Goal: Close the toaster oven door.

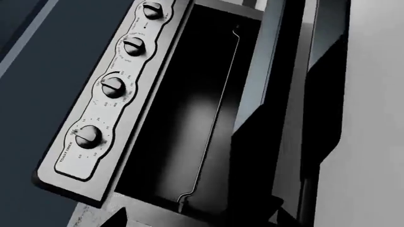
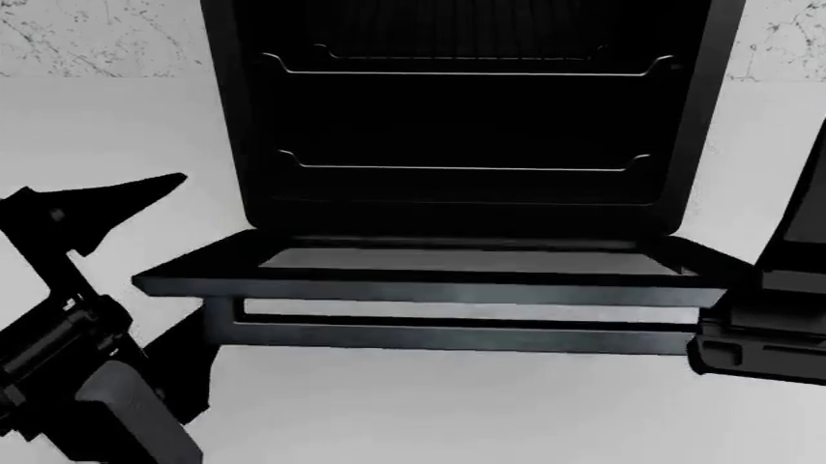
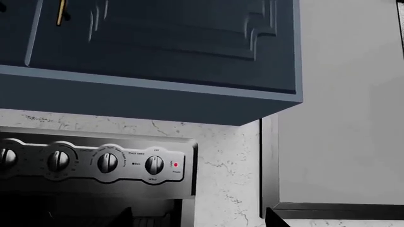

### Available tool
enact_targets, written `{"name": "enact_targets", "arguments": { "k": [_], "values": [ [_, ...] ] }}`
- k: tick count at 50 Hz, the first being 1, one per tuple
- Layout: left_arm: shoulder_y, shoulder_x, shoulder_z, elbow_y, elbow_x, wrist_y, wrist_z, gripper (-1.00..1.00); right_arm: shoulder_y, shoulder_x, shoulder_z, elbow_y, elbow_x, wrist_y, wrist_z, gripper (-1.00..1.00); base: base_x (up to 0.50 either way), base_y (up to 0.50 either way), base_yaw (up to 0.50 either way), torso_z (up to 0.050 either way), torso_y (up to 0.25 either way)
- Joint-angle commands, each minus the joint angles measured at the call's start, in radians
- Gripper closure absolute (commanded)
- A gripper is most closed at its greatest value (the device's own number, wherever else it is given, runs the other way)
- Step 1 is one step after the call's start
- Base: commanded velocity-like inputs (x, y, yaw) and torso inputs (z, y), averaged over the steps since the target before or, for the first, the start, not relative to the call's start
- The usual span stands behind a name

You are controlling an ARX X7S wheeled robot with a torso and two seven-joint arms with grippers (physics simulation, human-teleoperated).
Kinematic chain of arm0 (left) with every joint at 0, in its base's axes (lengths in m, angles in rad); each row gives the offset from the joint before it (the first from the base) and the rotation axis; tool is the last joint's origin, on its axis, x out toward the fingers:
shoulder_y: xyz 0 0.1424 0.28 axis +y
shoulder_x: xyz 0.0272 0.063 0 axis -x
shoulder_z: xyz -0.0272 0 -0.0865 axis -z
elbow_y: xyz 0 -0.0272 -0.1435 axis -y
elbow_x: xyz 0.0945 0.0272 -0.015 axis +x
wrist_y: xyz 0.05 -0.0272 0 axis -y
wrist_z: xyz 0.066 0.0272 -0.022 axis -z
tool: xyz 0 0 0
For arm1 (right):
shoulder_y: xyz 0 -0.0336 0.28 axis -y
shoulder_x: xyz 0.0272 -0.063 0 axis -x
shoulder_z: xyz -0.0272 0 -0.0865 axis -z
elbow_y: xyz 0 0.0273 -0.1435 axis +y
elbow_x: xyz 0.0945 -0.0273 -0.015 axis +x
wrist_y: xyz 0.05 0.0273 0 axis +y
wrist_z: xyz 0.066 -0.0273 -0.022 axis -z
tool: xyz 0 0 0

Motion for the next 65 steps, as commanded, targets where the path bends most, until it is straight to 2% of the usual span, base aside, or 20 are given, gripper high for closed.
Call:
{"name": "enact_targets", "arguments": {
  "k": [1, 12, 20, 35, 45, 55, 65],
  "values": [
    [0.044, 0.103, -0.102, 0.139, -0.103, -0.153, -0.091, -1.0, -0.01, 0.023, 0.001, 0.005, 0.03, -0.025, 0.027, -1.0, 0.0, 0.0, -0.01, 0.0, 0.0],
    [0.145, 0.173, -0.168, 0.308, -0.18, -0.391, -0.143, -1.0, -0.054, 0.045, 0.048, -0.006, 0.082, -0.061, 0.051, -1.0, 0.0, 0.0, 0.0, 0.0, 0.004],
    [0.158, 0.272, -0.233, 0.387, -0.295, -0.586, -0.155, -1.0, -0.075, 0.06, 0.05, -0.003, 0.096, -0.094, 0.065, -1.0, 0.0, 0.0, 0.0, 0.002, 0.003],
    [0.094, 0.382, -0.308, 0.258, -0.342, -0.62, -0.232, -1.0, -0.052, 0.11, 0.022, 0.001, 0.149, -0.106, 0.128, -1.0, 0.0, 0.0, 0.0, 0.0, 0.003],
    [0.021, 0.47, -0.317, 0.063, -0.356, -0.611, -0.268, -1.0, -0.076, 0.12, 0.023, 0.0, 0.151, -0.135, 0.136, -1.0, 0.0, 0.0, 0.0, 0.0, 0.0],
    [-0.077, 0.511, -0.313, -0.054, -0.381, -0.662, -0.242, -1.0, -0.096, 0.131, 0.024, 0.0, 0.156, -0.159, 0.147, -1.0, 0.0, 0.0, 0.0, 0.0, 0.0],
    [-0.188, 0.557, -0.286, -0.278, -0.366, -0.601, -0.23, -1.0, -0.097, 0.139, 0.001, 0.015, 0.142, -0.179, 0.147, -1.0, 0.0, 0.0, 0.0, 0.0, 0.0]
  ]
}}
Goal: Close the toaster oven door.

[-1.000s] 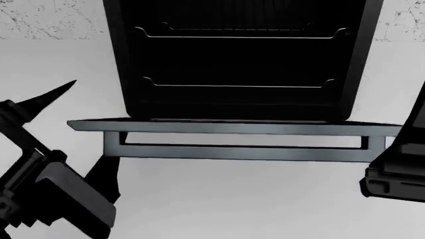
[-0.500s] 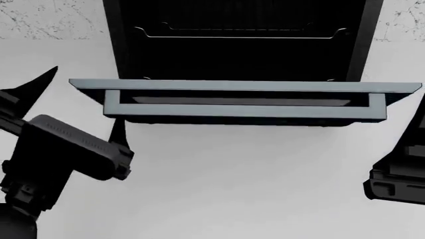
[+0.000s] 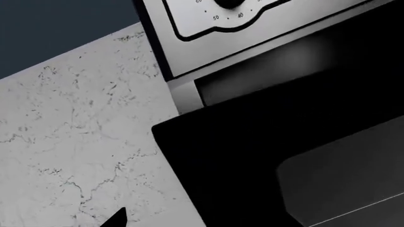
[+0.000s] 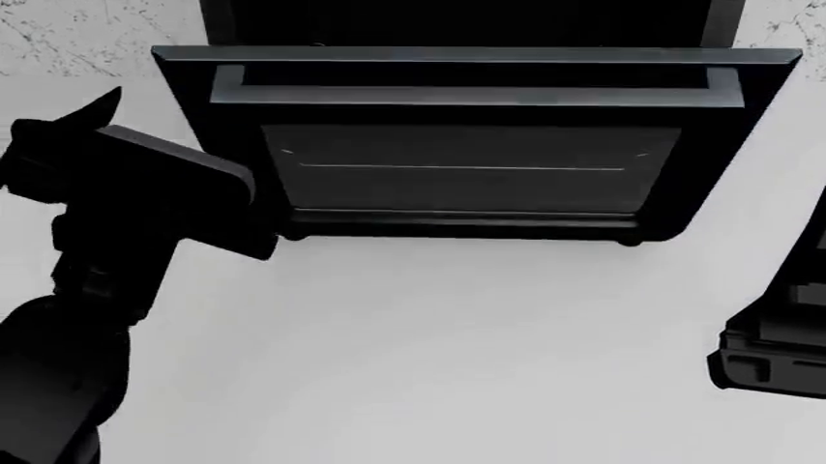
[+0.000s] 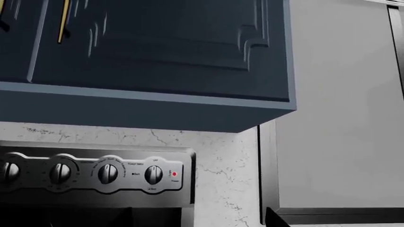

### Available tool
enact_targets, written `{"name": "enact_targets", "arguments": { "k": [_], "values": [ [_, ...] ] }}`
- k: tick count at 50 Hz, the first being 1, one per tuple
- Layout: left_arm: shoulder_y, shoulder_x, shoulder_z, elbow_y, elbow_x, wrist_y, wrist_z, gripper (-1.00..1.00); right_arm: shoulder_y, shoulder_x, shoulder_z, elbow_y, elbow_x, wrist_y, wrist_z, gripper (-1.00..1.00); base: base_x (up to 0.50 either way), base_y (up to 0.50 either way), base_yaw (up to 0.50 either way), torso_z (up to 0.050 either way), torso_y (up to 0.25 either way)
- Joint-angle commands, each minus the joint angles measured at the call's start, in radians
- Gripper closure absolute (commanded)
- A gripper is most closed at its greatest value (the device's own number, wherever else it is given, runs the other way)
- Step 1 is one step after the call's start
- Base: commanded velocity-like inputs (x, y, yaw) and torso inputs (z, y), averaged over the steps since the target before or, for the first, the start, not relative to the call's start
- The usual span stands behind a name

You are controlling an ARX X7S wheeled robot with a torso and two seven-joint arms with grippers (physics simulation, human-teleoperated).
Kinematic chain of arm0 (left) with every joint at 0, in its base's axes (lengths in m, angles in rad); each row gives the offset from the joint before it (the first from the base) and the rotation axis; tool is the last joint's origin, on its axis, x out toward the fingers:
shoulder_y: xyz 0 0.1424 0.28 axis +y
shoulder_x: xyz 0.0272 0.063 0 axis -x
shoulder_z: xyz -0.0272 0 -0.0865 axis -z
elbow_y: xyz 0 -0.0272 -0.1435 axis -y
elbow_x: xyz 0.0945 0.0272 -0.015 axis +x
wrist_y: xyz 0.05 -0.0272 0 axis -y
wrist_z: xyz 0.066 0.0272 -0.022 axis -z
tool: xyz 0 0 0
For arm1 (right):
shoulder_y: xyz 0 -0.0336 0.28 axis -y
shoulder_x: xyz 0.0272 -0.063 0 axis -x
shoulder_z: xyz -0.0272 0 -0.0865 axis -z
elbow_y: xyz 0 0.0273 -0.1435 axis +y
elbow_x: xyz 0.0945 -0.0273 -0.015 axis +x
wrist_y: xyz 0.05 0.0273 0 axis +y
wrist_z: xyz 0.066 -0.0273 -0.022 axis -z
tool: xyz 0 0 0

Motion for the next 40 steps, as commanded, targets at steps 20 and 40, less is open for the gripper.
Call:
{"name": "enact_targets", "arguments": {
  "k": [20, 40],
  "values": [
    [-0.314, 0.115, 0.066, -0.652, 0.041, 0.194, 0.024, -1.0, -0.061, 0.052, 0.051, -0.002, 0.047, -0.044, 0.035, -1.0, 0.0, 0.0, 0.0, 0.0, 0.0],
    [-0.533, 0.213, 0.251, -1.203, -0.082, 0.487, 0.002, -1.0, -0.128, 0.072, 0.09, 0.002, 0.046, -0.083, 0.041, -1.0, 0.03, 0.0, -0.01, 0.002, 0.0]
  ]
}}
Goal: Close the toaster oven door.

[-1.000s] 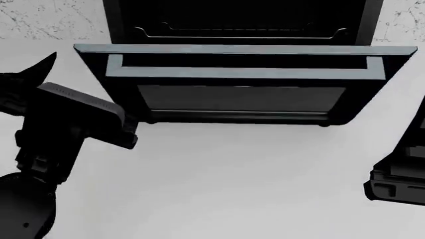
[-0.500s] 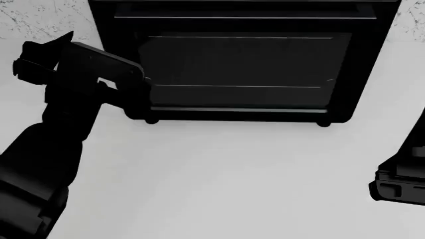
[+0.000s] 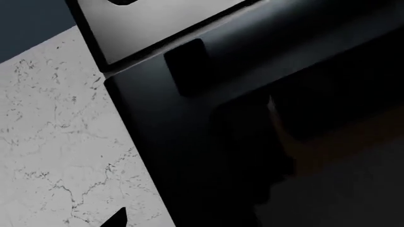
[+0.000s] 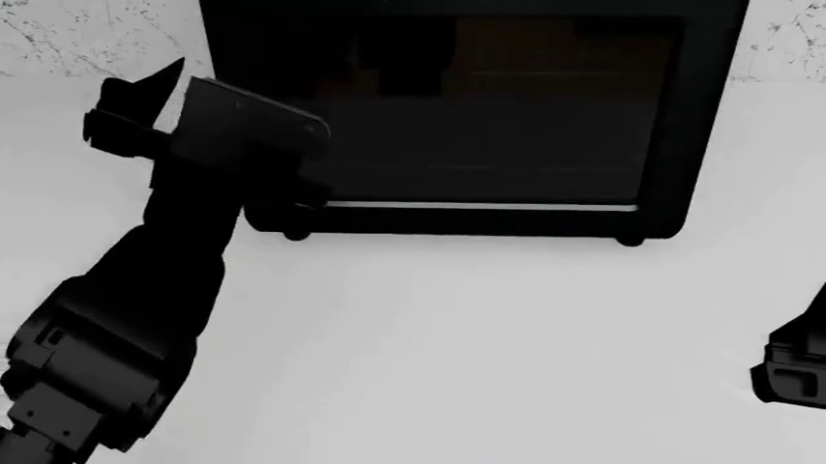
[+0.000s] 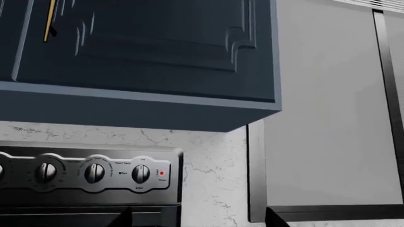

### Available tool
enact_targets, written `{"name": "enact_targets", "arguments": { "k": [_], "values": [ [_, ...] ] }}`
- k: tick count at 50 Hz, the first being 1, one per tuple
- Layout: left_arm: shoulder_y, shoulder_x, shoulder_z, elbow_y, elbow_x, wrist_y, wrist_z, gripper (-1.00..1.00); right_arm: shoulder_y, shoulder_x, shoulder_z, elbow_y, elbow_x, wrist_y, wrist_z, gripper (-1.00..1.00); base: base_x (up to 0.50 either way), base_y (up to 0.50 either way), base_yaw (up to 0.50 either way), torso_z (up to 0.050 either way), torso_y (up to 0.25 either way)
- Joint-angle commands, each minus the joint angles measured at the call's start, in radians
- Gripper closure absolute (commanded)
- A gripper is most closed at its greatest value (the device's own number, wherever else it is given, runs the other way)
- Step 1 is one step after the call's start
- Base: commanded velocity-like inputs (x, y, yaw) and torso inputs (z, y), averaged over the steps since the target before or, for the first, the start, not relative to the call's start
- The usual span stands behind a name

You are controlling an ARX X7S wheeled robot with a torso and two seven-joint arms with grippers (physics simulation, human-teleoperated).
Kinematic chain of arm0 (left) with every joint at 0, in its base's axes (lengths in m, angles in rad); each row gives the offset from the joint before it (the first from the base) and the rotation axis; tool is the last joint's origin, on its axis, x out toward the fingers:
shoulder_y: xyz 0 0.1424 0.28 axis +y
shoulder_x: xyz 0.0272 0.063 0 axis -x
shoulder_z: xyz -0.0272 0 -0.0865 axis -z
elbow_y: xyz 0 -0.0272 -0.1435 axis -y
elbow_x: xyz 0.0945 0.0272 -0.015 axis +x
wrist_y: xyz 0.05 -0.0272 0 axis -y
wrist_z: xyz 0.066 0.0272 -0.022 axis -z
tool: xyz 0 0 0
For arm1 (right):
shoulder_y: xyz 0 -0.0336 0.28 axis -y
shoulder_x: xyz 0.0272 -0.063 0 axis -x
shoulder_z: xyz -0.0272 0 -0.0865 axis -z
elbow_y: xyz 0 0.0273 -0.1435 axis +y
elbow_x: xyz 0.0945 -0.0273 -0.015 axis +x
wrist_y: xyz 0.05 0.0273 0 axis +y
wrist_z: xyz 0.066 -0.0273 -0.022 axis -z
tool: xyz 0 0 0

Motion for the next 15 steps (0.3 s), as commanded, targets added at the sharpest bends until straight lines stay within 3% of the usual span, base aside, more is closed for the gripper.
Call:
{"name": "enact_targets", "arguments": {
  "k": [1, 7, 15],
  "values": [
    [-0.244, 0.037, 0.151, -0.466, -0.096, 0.147, 0.081, -1.0, -0.037, 0.007, 0.02, -0.002, -0.004, -0.021, 0.004, -1.0, 0.08, -0.01, -0.03, 0.0, 0.0],
    [-0.296, 0.037, 0.302, -0.511, -0.242, 0.128, 0.069, -1.0, -0.068, 0.008, 0.042, -0.009, 0.0, -0.035, 0.005, -1.0, 0.08, -0.01, -0.03, 0.005, 0.0],
    [-0.33, 0.037, 0.367, -0.511, -0.288, 0.096, 0.067, -1.0, -0.079, 0.012, 0.03, -0.002, -0.01, -0.049, 0.007, -1.0, 0.08, -0.01, -0.03, 0.005, 0.0]
  ]
}}
